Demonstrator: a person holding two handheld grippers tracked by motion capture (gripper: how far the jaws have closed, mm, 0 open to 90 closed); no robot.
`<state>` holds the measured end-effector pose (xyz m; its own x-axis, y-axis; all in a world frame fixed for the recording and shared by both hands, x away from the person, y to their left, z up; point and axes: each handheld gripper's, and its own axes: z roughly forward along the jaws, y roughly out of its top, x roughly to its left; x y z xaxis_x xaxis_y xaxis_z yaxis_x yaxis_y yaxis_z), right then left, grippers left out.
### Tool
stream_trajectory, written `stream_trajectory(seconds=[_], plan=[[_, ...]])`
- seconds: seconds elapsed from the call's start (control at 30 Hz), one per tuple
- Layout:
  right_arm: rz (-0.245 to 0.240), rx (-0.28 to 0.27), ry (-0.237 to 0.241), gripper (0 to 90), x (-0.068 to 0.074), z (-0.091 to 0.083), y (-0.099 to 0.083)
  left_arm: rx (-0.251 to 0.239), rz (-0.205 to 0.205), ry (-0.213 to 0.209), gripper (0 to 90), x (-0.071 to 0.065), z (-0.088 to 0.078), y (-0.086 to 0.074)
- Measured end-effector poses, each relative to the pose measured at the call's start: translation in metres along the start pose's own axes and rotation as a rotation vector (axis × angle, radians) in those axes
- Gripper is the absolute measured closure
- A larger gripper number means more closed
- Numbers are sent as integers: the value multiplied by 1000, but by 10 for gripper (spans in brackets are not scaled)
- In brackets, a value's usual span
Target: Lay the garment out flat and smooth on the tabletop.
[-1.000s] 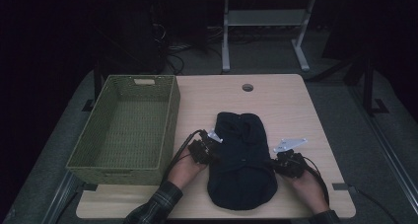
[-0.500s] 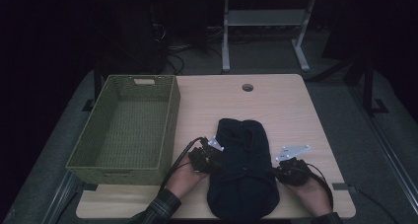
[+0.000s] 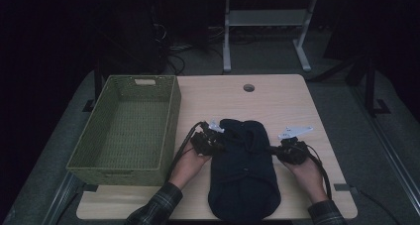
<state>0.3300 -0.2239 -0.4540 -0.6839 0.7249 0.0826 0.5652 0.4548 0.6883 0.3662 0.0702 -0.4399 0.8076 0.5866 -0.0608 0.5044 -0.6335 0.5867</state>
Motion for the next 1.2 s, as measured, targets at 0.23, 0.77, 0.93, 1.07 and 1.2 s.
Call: stream_trajectory(seconds=[0.23,0.77,0.93,1.07,1.2], plan=[[12,34,-1,900,-5,17,0,30,2,14,900,6,14,-3],[-29,101,-59,900,0,6,-4,39,-3,6,900,2,4,-16],[-24,104,-39,900,1,2,-8,45,15,12,900,-6,3,-18],[-25,106,-25,900,3,-1,-11,52,15,4,900,-10,1,-20],[-30,110,-13,900,4,-2,-12,55,20,-7,900,-11,0,-21]])
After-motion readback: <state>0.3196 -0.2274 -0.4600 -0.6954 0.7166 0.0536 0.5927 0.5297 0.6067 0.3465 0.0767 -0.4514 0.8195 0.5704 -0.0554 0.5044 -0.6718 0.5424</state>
